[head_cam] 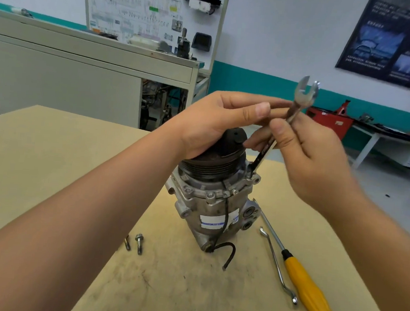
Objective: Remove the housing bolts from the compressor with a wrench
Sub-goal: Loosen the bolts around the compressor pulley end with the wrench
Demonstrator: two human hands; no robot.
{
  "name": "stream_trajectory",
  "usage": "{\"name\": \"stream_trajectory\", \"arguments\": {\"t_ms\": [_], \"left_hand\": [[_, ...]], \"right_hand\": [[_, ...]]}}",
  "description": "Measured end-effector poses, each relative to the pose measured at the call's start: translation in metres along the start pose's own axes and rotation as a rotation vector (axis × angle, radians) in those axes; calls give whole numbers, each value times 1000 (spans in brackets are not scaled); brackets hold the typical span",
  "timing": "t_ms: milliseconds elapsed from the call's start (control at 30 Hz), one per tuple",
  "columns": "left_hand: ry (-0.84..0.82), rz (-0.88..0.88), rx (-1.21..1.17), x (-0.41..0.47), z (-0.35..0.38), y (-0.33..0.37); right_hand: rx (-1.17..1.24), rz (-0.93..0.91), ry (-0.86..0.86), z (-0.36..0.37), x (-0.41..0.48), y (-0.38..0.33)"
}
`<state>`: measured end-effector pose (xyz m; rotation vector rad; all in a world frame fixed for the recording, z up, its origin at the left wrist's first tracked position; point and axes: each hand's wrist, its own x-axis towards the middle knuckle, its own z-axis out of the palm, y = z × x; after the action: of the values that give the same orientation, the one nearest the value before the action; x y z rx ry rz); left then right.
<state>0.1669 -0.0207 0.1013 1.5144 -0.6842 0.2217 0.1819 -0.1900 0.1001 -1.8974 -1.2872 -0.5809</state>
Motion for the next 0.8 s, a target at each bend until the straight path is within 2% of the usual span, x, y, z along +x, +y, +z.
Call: {"name": "stream_trajectory", "arguments": {"t_ms": [233, 367, 400, 533, 667, 800], "left_hand": [[-35, 34, 71, 1, 1, 0], [-100, -40, 89, -1, 2, 3], [-96, -68, 169, 0, 3, 4], [-165, -121, 771, 5, 7, 7], [-181, -122, 862, 8, 10, 7], [-141, -73, 850, 6, 13, 6]], "right_hand": [[135, 5, 247, 23, -5, -7], [131, 6, 320, 22, -6, -6], [103, -2, 330, 21, -6, -5], [-22, -41, 292, 13, -6, -5], [-108, -37, 267, 9, -4, -8], [110, -8, 367, 11, -1, -25]]}}
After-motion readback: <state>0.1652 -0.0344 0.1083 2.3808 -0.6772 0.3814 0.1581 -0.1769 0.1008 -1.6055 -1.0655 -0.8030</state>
